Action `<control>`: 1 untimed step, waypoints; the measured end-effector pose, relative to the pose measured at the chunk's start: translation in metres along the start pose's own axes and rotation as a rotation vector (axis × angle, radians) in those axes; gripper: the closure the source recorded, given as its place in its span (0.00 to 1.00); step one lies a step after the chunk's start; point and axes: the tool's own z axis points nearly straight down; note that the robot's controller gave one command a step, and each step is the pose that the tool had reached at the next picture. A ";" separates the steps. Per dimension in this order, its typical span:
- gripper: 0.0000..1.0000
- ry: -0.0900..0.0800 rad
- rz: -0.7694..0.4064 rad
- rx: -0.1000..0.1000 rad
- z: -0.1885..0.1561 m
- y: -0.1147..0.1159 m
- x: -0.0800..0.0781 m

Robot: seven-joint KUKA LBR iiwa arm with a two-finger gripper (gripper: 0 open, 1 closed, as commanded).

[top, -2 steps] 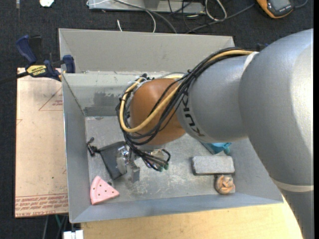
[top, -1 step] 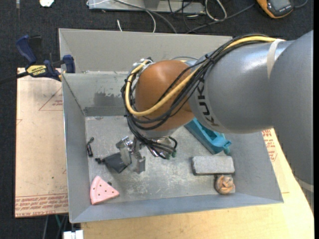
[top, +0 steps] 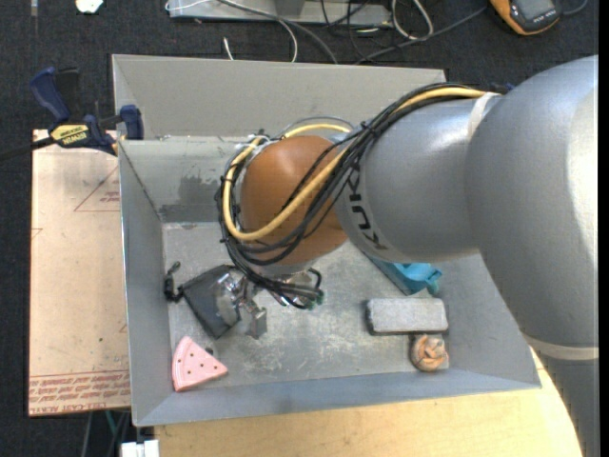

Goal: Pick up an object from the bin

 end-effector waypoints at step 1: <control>1.00 0.007 -0.018 -0.003 -0.037 -0.009 0.001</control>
Offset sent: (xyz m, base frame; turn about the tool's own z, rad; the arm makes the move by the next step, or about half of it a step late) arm 0.0098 -0.0095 0.0929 -0.0330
